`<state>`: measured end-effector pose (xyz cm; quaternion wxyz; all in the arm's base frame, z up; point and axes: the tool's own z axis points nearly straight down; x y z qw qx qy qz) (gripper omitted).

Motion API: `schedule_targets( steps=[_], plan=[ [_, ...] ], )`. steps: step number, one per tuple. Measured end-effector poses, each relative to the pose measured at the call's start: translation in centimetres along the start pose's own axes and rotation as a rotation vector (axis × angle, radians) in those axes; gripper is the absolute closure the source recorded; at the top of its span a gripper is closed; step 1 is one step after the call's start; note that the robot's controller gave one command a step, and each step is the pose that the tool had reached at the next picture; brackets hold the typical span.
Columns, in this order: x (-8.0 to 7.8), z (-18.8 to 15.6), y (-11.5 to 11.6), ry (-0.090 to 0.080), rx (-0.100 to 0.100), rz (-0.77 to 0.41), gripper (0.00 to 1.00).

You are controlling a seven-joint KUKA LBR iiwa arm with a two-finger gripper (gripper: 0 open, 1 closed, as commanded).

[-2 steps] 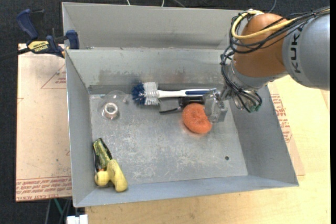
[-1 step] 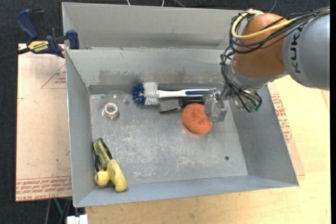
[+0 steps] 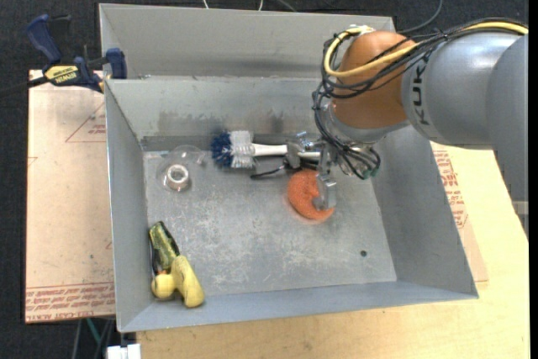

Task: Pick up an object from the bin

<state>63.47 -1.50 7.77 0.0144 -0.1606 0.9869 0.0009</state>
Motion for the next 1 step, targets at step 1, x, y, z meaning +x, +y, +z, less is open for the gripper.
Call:
schedule_targets(
  steps=[1],
  plan=[
    [-0.12,-0.47,-0.2,-0.003,0.001,0.003,1.0]
  ],
)
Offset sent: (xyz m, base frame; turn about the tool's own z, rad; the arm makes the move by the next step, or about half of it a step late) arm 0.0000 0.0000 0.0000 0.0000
